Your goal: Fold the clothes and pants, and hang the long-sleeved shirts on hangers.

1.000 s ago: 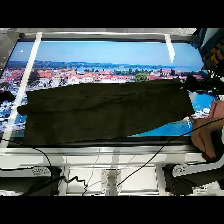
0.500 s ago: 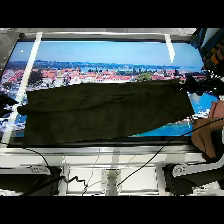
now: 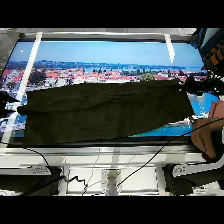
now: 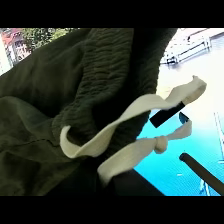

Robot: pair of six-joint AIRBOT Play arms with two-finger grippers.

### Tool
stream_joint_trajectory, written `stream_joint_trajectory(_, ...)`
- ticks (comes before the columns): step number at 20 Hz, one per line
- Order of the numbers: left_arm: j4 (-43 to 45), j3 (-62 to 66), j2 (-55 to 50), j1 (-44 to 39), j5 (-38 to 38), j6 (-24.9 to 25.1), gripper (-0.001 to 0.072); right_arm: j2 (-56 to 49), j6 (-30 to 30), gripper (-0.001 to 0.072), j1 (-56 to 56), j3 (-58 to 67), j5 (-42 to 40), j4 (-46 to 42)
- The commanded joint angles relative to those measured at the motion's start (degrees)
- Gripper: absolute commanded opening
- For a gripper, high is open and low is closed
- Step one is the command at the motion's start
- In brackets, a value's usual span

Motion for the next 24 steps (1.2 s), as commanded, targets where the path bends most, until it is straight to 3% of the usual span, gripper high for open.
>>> stream_joint_trajectory(1,1.31,-0.02,-1.77,-2.71,3.04,-4.79,0.0497,0.02,-0.04,0.0033,0.04,0.02,0.28,0.00)
stream_joint_trajectory(5,12.48,-0.02,-4.22,-6.34,3.58,-11.21,0.0497,0.02,-0.07,0.0034,0.04,0.02,0.70,-0.07)
stream_joint_trajectory(6,13.25,-0.02,-4.57,-6.82,3.98,-11.17,0.0451,0.02,-0.07,0.0033,0.04,0.02,0.70,-0.07)
stream_joint_trajectory(7,13.16,-0.02,-4.74,-7.13,4.76,-11.15,0.0260,0.02,-0.07,0.0034,0.04,0.02,0.68,-0.07)
stream_joint_trajectory(8,12.87,-0.02,-4.68,-7.43,6.12,-11.15,0.0025,0.02,-0.07,0.0034,0.04,0.02,0.66,-0.04)
stream_joint_trajectory(11,4.35,0.04,-4.66,-8.04,12.15,-8.44,0.0025,0.02,-0.04,0.0034,0.07,0.02,0.22,0.96)
stream_joint_trajectory(15,-29.03,0.92,-4.68,-8.41,22.77,14.14,0.0021,0.07,-0.07,0.0034,0.07,0.50,-8.74,9.79)
stream_joint_trajectory(17,-38.23,3.13,-4.68,-9.55,26.32,20.55,0.0020,0.09,-0.04,0.0033,0.07,1.14,-13.46,11.78)
stream_joint_trajectory(19,-39.52,6.86,-4.68,-11.67,28.94,24.50,0.0020,0.07,-0.02,0.0033,0.04,1.27,-17.00,11.74)
stream_joint_trajectory(23,-39.45,15.69,-4.61,-15.78,25.62,46.75,0.0021,0.07,-0.02,0.0033,0.04,1.27,-21.40,11.54)
stream_joint_trajectory(24,-38.03,16.22,-4.46,-16.37,24.76,48.98,0.0020,0.07,-0.04,0.0033,0.04,1.27,-21.84,11.34)
